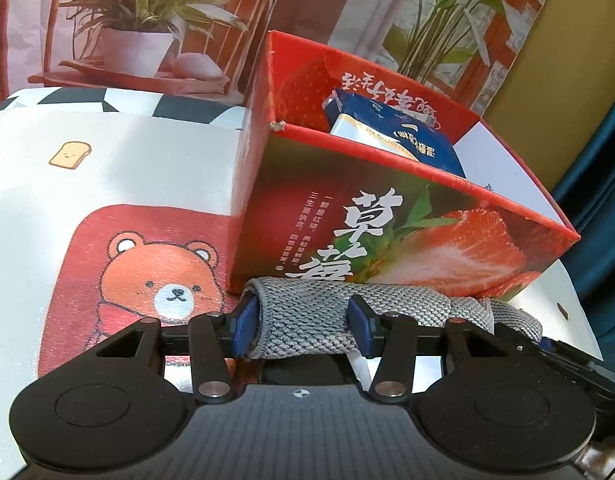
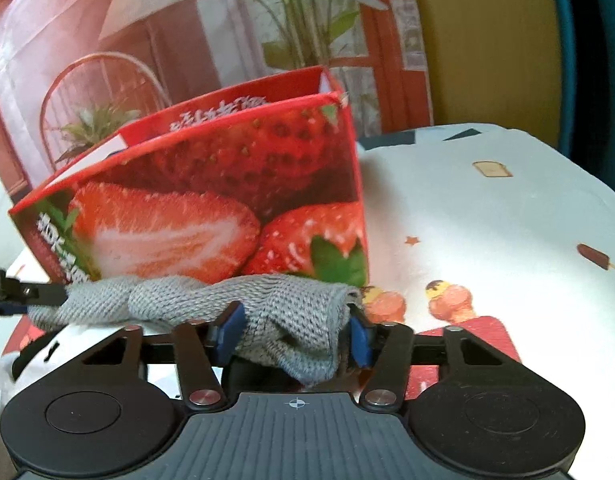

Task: Organize soft objects
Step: 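Return both grippers to the pile and close them on the grey knit glove, then lift the grey glove with both grippers over the box and release it inside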

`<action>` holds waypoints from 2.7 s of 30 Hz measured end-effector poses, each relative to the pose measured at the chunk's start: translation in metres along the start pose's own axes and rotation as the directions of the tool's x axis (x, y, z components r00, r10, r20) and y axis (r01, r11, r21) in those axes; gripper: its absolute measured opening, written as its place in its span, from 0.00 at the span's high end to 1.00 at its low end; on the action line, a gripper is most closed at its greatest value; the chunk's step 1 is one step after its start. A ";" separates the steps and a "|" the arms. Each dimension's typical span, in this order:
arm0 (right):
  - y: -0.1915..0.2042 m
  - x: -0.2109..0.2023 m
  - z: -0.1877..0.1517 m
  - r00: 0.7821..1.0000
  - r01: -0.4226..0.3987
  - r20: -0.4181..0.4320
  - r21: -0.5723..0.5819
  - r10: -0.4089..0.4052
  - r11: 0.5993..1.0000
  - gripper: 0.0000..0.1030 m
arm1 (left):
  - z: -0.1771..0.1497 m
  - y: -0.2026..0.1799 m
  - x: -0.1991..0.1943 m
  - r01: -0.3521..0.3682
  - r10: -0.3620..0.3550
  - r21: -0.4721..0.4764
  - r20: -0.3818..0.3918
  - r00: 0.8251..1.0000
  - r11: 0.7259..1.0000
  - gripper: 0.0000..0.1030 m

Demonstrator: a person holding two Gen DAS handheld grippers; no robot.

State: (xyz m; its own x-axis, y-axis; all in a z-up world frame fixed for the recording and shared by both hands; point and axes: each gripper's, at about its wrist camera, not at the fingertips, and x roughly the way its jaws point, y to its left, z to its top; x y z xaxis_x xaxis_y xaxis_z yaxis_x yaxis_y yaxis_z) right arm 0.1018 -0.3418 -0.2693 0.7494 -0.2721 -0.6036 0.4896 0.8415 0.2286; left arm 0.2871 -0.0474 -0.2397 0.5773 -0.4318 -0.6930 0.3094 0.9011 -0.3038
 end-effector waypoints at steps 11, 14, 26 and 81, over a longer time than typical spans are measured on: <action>0.007 -0.002 0.006 0.999 -0.045 -0.011 -0.005 0.045 0.999 0.83 | 0.000 -0.003 -0.015 0.000 -0.003 0.047 0.055 0.998 0.999 0.86; 0.009 -0.004 0.011 0.999 -0.049 -0.005 -0.003 0.049 0.999 0.86 | 0.001 -0.005 -0.024 0.006 -0.010 0.051 0.082 0.997 0.999 0.87; 0.031 -0.036 0.039 0.991 -0.089 0.090 -0.080 0.096 0.993 0.88 | 0.012 -0.012 -0.074 -0.017 0.003 0.062 0.225 0.974 0.998 0.87; 0.058 0.091 0.228 0.998 0.009 0.060 -0.274 0.008 0.962 0.88 | 0.167 -0.064 0.019 -0.175 0.101 0.208 0.322 0.941 0.962 0.87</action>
State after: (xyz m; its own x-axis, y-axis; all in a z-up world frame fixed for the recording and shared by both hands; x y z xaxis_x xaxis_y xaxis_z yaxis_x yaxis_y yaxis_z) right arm 0.3002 -0.4243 -0.1365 0.7788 -0.2929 -0.5547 0.3551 0.9348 0.0050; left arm 0.4046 -0.1195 -0.1241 0.8183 -0.3278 -0.4722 0.3541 0.9346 -0.0352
